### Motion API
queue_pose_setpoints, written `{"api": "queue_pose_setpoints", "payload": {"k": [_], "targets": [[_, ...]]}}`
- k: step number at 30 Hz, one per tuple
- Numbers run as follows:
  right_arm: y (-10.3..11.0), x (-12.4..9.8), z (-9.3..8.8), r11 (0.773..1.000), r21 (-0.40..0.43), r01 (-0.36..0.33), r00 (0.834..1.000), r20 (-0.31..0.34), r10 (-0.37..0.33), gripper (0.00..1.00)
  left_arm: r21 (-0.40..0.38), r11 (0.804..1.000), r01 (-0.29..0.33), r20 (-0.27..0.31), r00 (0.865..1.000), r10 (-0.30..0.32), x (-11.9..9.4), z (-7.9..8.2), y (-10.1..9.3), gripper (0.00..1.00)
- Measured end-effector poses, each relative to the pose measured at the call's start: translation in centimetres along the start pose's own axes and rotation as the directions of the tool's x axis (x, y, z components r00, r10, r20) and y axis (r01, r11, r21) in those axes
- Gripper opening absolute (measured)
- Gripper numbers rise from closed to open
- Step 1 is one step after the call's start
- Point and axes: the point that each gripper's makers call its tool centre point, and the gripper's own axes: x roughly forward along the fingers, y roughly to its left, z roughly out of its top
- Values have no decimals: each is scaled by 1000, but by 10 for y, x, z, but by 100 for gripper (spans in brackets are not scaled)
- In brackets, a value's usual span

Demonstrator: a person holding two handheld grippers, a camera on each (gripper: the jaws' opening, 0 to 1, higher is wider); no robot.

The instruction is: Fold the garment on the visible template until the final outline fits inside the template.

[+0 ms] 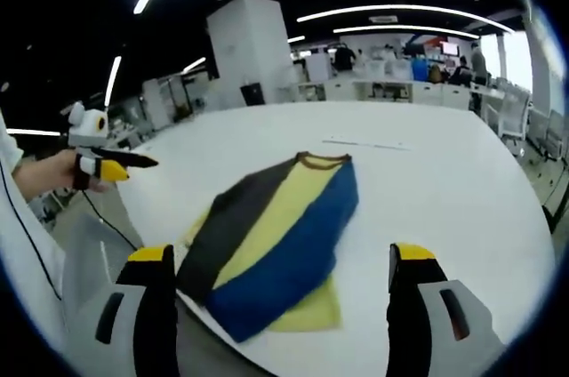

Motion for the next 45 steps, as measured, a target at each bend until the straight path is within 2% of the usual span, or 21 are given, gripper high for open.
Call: {"api": "queue_pose_setpoints", "payload": {"k": [9,28,39,45], "targets": [[6,-8,-12,1000,6,0,1000,-11,1,100,0,1000,-1,13,1000,1,-8,-5,-12,93],[9,-9,-20,1000,18,8,1000,-12,-8,98,-12,1000,12,-2,1000,-12,-11,-12,-20,90],[24,-4,-39,998,-52,-26,997,-74,22,88,-22,1000,20,-15,1000,-21,-11,-20,-24,88],[35,2,-48,996,-64,-57,994,-102,50,84,-30,999,17,-12,1000,-17,-13,-21,-23,88]]}}
